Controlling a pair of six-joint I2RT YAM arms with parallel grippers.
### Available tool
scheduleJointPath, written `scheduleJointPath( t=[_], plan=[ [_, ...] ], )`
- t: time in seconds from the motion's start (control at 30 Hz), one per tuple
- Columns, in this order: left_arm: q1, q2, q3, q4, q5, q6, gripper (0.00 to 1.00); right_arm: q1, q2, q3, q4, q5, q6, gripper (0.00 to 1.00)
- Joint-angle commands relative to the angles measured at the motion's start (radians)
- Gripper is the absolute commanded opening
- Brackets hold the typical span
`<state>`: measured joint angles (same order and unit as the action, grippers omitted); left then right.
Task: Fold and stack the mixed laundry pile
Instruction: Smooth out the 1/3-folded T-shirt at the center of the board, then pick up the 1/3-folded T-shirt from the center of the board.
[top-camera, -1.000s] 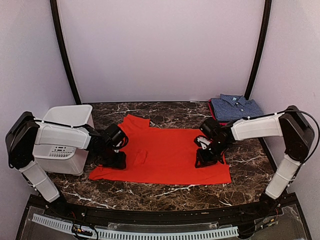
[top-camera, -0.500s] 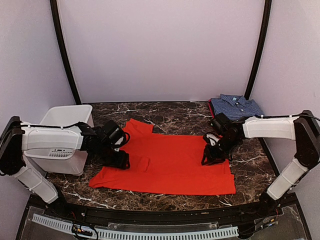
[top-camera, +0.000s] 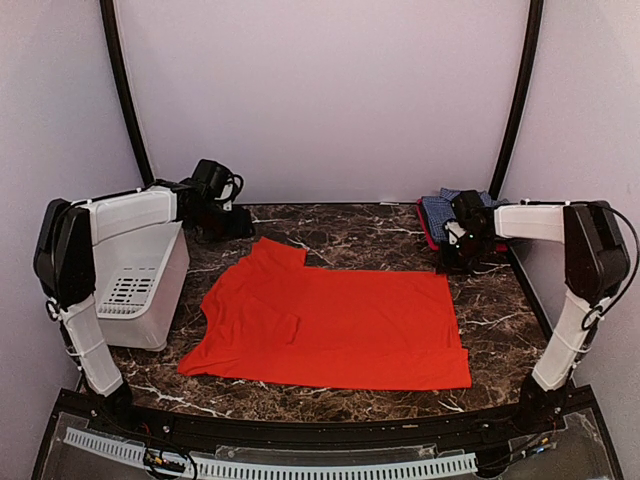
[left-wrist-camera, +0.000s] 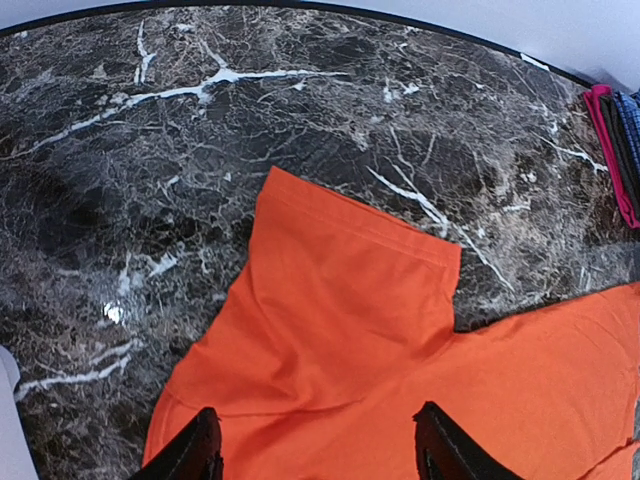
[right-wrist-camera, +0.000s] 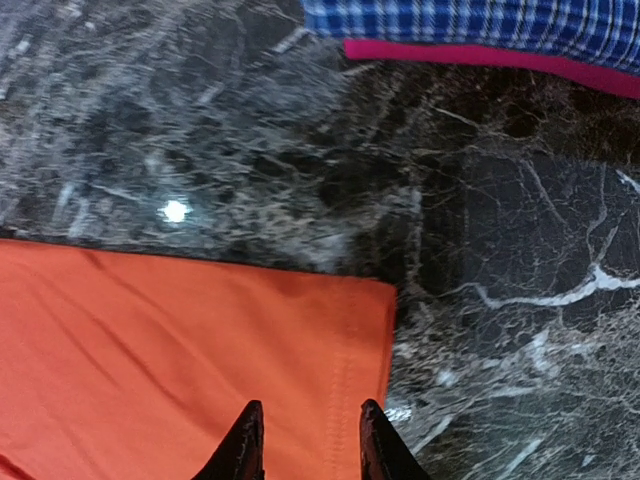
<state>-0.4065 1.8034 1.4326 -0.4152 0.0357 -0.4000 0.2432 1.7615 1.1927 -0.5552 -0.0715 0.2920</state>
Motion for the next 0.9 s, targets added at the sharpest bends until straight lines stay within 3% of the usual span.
scheduleJointPath(
  t=[0.0,0.3,0.8,0.87],
  plan=[
    [0.035,0.072,0.085,-0.022,0.039,0.036,0.65,-0.021,0.075,0.047,0.009,0.143,-0.060,0.29],
    [0.051,0.129,0.134,-0.003,0.066,0.037,0.65,-0.033,0.174,0.110,0.024,0.153,-0.146,0.30],
    [0.104,0.208,0.190,-0.035,0.094,0.049,0.65,-0.061,0.237,0.160,0.031,-0.042,-0.262,0.33],
    [0.109,0.221,0.197,-0.036,0.097,0.049,0.65,-0.061,0.251,0.169,0.028,-0.050,-0.270,0.29]
  ],
)
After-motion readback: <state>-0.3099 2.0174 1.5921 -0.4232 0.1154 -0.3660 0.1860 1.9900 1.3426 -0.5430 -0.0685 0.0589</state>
